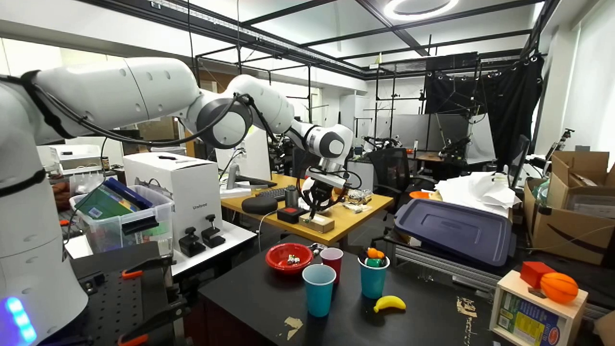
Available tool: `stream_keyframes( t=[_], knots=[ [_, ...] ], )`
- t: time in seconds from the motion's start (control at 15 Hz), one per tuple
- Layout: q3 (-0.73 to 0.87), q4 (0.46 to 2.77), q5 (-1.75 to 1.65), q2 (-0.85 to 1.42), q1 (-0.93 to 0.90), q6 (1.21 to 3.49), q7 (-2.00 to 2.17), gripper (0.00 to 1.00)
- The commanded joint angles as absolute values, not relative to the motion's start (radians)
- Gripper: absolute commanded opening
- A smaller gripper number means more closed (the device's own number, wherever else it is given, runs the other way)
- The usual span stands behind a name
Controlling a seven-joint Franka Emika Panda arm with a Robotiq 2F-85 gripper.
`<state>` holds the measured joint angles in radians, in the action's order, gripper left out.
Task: Put the sweets into the blue cup.
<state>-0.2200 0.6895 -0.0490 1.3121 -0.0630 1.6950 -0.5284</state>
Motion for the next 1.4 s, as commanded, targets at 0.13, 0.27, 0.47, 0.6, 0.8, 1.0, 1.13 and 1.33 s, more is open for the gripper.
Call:
stream_keyframes(
  t=[0.13, 0.27, 0.47, 0.6, 0.8, 1.0, 1.13, 1.33],
  knots=[
    [-0.246, 0.768, -0.029, 1.242, -0.014, 1.670, -0.540, 0.00],
    [-0.247, 0.782, -0.034, 1.235, -0.004, 1.669, -0.538, 0.00],
    [-0.246, 0.788, -0.041, 1.229, 0.001, 1.646, -0.530, 0.00],
    [-0.240, 0.796, -0.046, 1.220, 0.004, 1.616, -0.519, 0.00],
    [-0.227, 0.820, -0.054, 1.188, 0.007, 1.577, -0.483, 0.00],
    [-0.213, 0.850, -0.070, 1.160, 0.009, 1.563, -0.454, 0.00],
    [-0.204, 0.884, -0.068, 1.138, 0.012, 1.561, -0.432, 0.00],
    [-0.194, 0.938, -0.063, 1.110, 0.016, 1.542, -0.401, 0.00]
  ],
)
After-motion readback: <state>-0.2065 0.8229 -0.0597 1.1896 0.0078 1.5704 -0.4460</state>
